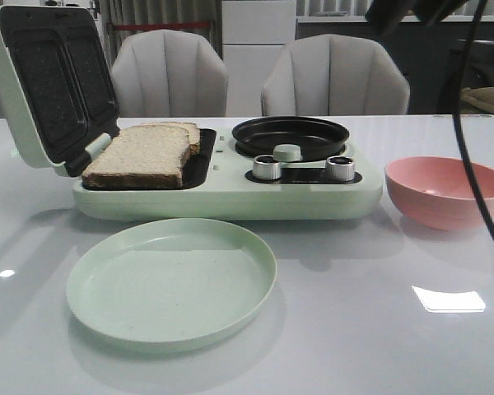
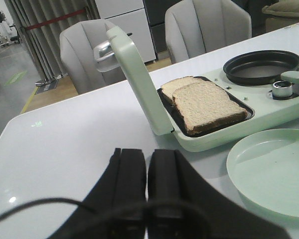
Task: Make breakfast with bread and shrimp
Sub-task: 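Withdraw the right gripper back toward the pink bowl, then grasp the sandwich maker lid handle with the left gripper and lower it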
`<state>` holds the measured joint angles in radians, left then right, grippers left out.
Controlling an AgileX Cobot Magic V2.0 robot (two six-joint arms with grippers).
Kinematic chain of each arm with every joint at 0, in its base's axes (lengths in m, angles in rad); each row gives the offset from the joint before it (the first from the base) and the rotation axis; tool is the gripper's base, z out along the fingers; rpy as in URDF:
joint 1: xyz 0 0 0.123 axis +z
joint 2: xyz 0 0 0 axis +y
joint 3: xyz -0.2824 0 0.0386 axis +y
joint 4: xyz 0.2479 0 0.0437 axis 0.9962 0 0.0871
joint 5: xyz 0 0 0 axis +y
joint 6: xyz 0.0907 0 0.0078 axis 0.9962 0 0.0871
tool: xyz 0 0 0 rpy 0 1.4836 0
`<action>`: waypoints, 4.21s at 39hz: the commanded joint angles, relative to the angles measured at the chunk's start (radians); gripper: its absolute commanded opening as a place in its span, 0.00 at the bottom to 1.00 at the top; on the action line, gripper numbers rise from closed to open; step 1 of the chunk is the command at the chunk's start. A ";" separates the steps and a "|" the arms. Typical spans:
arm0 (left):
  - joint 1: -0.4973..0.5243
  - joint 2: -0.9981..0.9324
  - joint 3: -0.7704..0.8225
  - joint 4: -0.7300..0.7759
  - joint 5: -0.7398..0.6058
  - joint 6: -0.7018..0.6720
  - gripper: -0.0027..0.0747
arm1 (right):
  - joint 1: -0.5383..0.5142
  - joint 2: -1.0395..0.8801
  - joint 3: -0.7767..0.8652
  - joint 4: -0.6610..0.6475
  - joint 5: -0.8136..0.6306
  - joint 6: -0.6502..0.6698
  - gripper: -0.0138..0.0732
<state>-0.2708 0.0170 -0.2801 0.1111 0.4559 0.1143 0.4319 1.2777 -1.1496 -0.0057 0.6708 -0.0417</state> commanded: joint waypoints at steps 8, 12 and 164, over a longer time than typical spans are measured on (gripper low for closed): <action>-0.007 0.013 -0.025 -0.007 -0.085 -0.002 0.18 | -0.002 -0.241 0.135 -0.041 -0.156 0.085 0.57; -0.007 0.013 -0.025 -0.007 -0.087 -0.002 0.18 | -0.002 -0.330 0.213 -0.041 -0.175 0.087 0.57; 0.316 1.791 -1.209 -1.441 0.403 0.493 0.47 | -0.002 -1.129 0.900 0.034 -0.496 0.090 0.57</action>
<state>0.0847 1.8400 -1.4576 -1.2977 0.8330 0.5935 0.4319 0.1399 -0.2227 0.0259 0.2657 0.0499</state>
